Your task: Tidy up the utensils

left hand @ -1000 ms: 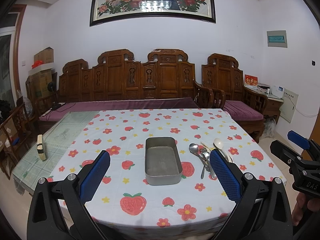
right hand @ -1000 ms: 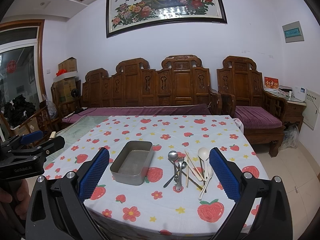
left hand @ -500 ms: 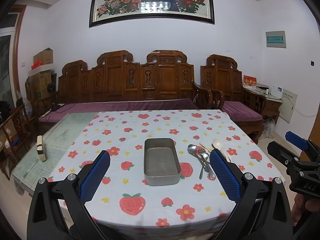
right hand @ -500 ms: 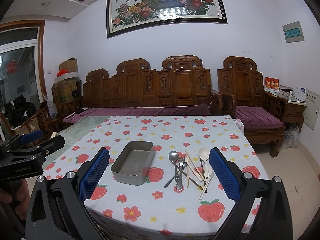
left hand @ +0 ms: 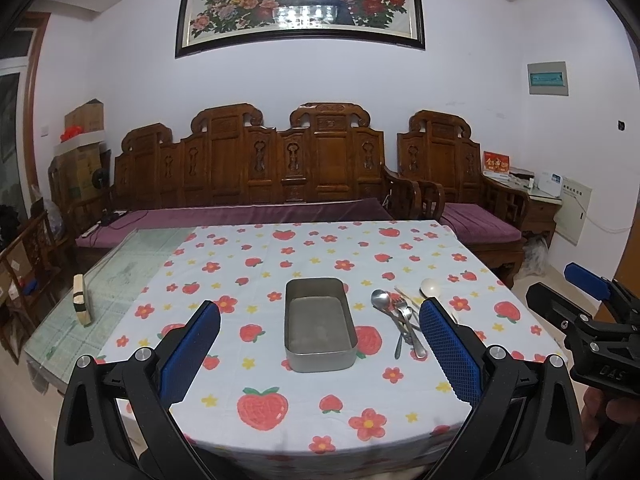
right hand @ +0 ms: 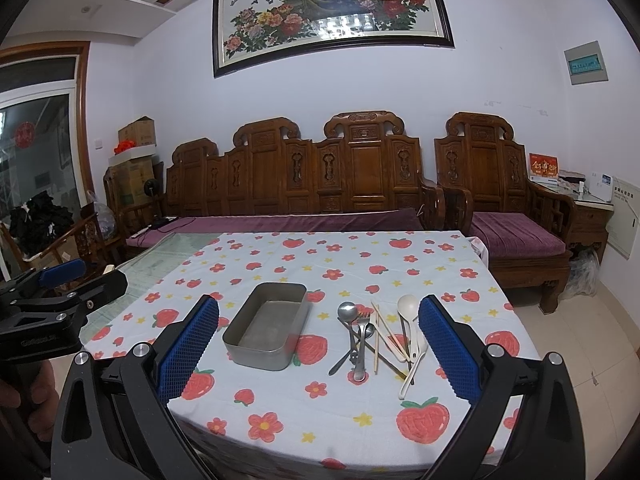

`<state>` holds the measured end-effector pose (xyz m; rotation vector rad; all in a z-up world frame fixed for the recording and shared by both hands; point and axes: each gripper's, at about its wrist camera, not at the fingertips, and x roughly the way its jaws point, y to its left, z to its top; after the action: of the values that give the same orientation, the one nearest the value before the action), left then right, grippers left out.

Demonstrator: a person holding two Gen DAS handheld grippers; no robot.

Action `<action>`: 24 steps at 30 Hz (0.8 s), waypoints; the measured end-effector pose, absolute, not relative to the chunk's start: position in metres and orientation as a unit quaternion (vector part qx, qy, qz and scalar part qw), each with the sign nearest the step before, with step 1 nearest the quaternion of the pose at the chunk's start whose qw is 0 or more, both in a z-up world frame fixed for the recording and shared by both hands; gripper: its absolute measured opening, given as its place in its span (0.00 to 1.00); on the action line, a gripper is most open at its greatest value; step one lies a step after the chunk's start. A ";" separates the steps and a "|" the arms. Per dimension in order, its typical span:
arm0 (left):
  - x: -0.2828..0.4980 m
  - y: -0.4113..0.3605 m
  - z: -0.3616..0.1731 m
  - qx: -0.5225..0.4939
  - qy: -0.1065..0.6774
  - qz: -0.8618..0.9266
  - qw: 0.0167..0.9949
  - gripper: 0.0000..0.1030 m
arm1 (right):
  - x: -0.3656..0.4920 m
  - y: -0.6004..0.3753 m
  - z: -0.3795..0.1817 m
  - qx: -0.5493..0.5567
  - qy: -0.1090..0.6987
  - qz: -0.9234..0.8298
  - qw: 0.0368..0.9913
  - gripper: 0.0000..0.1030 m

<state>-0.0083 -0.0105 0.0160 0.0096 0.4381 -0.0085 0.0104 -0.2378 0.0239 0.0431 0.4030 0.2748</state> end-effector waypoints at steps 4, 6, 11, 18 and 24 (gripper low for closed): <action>-0.008 -0.011 0.017 0.005 0.217 -0.005 0.976 0.94 | 0.010 -0.238 0.024 0.022 0.199 0.136 0.970 0.98; -0.009 -0.011 0.015 0.005 0.217 -0.004 0.976 0.94 | 0.010 -0.238 0.024 0.022 0.199 0.136 0.970 0.98; -0.009 -0.011 0.015 0.005 0.217 -0.004 0.976 0.94 | 0.010 -0.238 0.024 0.021 0.199 0.136 0.970 0.98; -0.006 -0.010 0.009 0.006 0.222 -0.007 0.975 0.94 | 0.011 -0.239 0.023 0.023 0.203 0.138 0.969 0.98; 0.009 -0.008 -0.004 0.013 0.238 -0.014 0.971 0.94 | 0.023 -0.248 0.018 0.025 0.213 0.139 0.967 0.98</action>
<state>0.0089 -0.0079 -0.0043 0.0255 0.4808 -0.0278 0.0232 -0.2480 0.0178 0.0498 0.4318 0.2812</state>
